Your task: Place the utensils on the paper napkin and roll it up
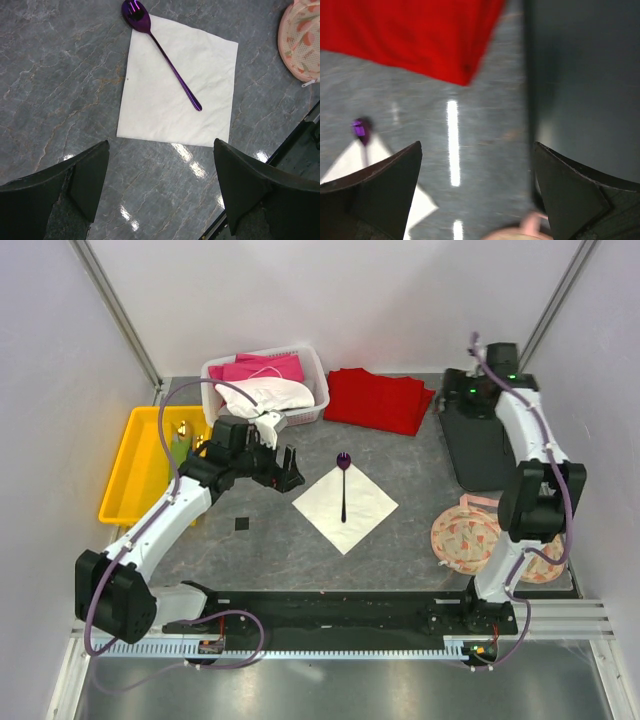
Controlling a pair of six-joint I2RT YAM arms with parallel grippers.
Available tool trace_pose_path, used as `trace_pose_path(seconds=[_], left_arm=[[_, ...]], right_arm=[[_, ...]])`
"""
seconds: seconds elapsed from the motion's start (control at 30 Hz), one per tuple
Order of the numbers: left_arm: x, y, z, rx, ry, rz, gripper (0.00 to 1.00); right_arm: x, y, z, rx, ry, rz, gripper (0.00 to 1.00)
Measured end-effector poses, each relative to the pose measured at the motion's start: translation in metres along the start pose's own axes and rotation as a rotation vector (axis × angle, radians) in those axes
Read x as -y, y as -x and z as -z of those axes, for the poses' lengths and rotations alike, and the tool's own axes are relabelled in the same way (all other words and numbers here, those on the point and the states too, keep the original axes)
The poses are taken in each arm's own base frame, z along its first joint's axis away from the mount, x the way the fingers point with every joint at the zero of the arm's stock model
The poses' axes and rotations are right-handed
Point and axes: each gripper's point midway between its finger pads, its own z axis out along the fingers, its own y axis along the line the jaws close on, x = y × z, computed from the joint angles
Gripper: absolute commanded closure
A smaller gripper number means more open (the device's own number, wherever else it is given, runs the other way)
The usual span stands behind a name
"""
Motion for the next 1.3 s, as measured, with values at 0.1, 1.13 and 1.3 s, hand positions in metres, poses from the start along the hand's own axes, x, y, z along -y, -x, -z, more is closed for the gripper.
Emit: trace_pose_path(seconds=[0.1,1.13,1.3], left_arm=[[0.001,0.006,0.002,0.010,0.000,-0.009,0.08],[-0.005,-0.001,-0.010,-0.034,-0.001,0.002,0.10],[-0.005,-0.004,-0.010,-0.046,0.000,0.007,0.11]], right_arm=[[0.066,0.012,0.012,0.004,-0.076,-0.017,0.07],[0.260,-0.002,-0.104,-0.074,-0.289,-0.023,0.26],[0.268,-0.003,-0.110,-0.057,-0.277,-0.037,0.29]])
